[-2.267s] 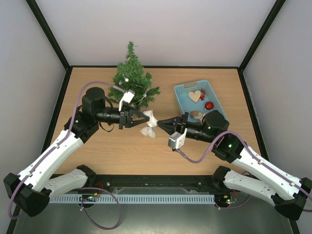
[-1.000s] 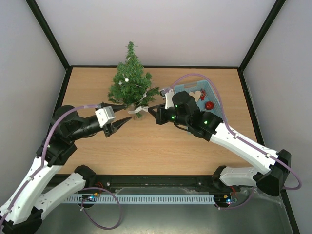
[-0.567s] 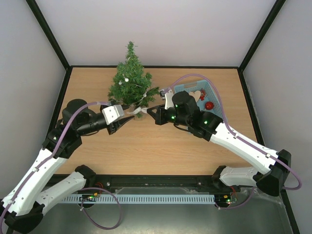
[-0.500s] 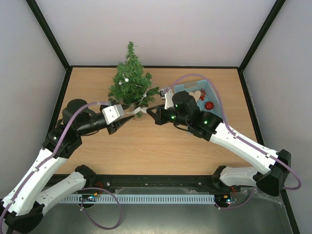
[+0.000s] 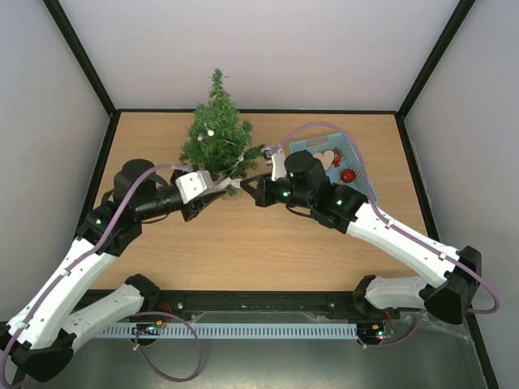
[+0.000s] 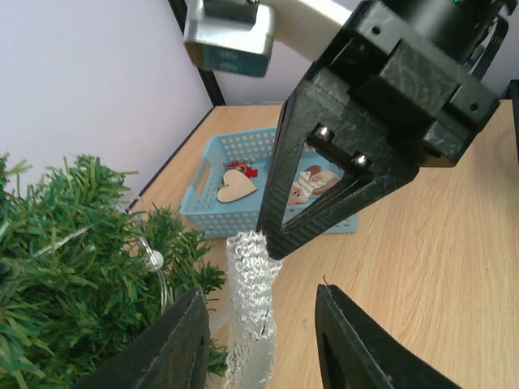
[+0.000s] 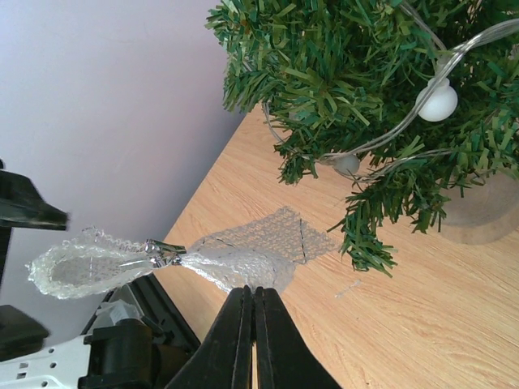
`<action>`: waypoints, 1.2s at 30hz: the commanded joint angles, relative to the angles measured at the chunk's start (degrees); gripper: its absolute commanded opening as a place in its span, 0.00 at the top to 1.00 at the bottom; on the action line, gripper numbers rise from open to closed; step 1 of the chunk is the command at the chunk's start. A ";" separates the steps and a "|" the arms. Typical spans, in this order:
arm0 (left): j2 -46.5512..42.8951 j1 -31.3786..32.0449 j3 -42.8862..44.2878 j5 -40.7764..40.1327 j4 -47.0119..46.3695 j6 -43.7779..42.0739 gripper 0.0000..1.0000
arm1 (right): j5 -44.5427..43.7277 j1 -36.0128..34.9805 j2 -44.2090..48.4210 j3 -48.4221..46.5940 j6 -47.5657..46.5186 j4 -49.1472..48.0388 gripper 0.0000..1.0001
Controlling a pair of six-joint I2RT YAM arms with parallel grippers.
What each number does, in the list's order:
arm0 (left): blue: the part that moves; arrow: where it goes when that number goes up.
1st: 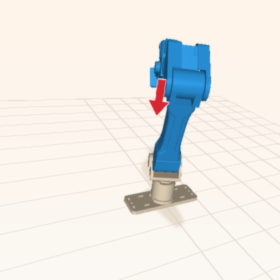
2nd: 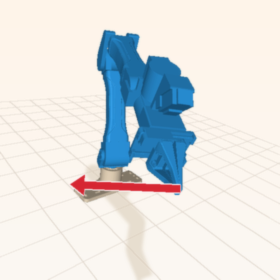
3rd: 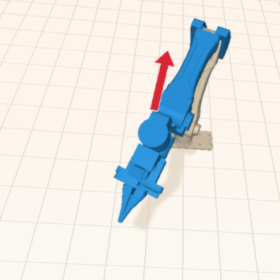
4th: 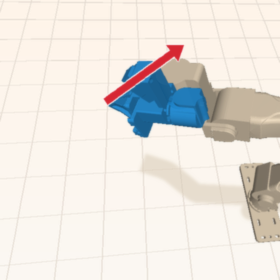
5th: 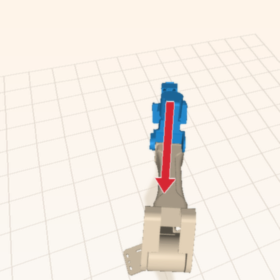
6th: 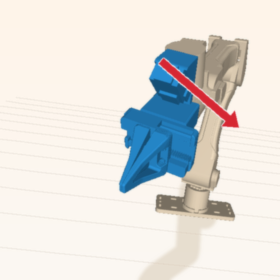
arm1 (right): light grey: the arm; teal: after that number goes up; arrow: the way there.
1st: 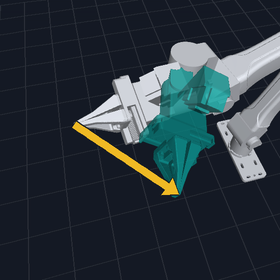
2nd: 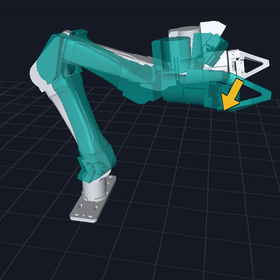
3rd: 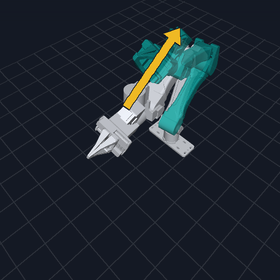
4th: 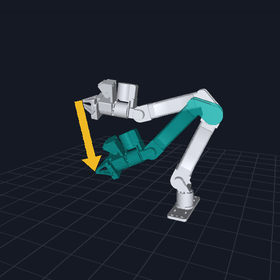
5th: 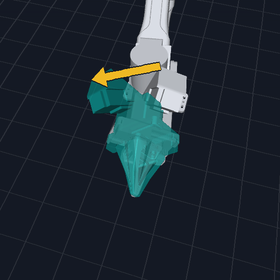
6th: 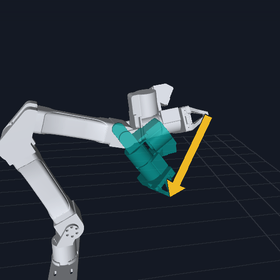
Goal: Decorate the small christmas tree
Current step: Place the decoration item on the Christmas tree.
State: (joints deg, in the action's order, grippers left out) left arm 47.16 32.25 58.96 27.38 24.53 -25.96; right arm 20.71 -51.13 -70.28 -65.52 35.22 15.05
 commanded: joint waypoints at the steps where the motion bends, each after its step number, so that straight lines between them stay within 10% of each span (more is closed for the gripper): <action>1: 1.24 0.36 1.50 -0.88 1.19 0.16 0.65 | 0.66 -0.40 0.28 -0.92 0.85 -2.42 0.98; 8: 1.07 0.45 2.16 -1.09 1.24 -0.02 0.97 | 0.31 -0.37 1.07 0.35 0.88 -2.39 0.98; 14: -0.25 0.46 2.27 -2.08 -0.37 6.47 0.98 | -2.14 -0.37 7.46 5.65 -2.06 -7.74 0.58; 23: -2.93 0.38 2.05 8.77 -11.15 33.85 0.98 | 7.52 -0.41 23.77 23.89 -5.80 -40.70 0.52; 36: 2.09 -4.71 3.26 15.07 -25.16 58.62 0.98 | 3.27 -0.37 28.06 25.09 -4.30 -40.01 0.52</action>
State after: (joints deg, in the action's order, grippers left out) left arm 46.35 31.18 60.07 37.52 5.23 22.55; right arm 25.47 -51.13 -44.25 -41.17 29.58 -21.74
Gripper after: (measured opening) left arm 0.026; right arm 0.480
